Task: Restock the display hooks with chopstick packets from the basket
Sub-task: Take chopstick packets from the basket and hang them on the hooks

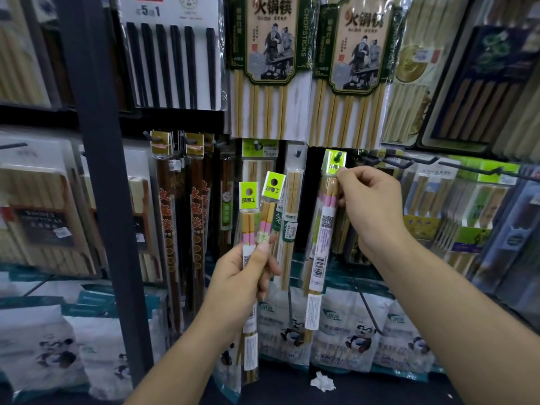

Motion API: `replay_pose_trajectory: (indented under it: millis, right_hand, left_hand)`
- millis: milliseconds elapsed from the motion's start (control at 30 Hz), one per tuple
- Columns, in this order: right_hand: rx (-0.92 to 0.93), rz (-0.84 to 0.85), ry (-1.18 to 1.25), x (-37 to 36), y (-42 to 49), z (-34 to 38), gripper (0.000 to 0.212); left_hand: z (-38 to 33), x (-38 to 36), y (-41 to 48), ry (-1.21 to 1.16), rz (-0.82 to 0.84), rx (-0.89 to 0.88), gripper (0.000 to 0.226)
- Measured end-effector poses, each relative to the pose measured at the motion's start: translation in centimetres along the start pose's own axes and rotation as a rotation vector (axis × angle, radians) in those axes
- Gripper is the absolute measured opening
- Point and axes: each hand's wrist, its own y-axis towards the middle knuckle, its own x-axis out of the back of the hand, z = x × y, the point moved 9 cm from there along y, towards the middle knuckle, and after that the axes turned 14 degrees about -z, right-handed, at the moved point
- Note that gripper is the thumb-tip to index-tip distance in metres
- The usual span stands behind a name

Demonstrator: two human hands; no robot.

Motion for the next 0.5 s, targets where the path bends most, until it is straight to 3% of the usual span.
replay_pose_trajectory:
  millis: [300, 500]
  right_hand:
    - [-0.011, -0.071, -0.052, 1.5, -1.7, -1.2, 0.021]
    - [0.027, 0.253, 0.019, -1.5, -6.1, 0.3, 0.013]
  left_hand:
    - [0.1, -0.4, -0.3, 0.087, 0.058, -0.02, 0.038]
    - [-0.5, -1.5, -0.9, 0.082, 0.111, -0.025, 0.035]
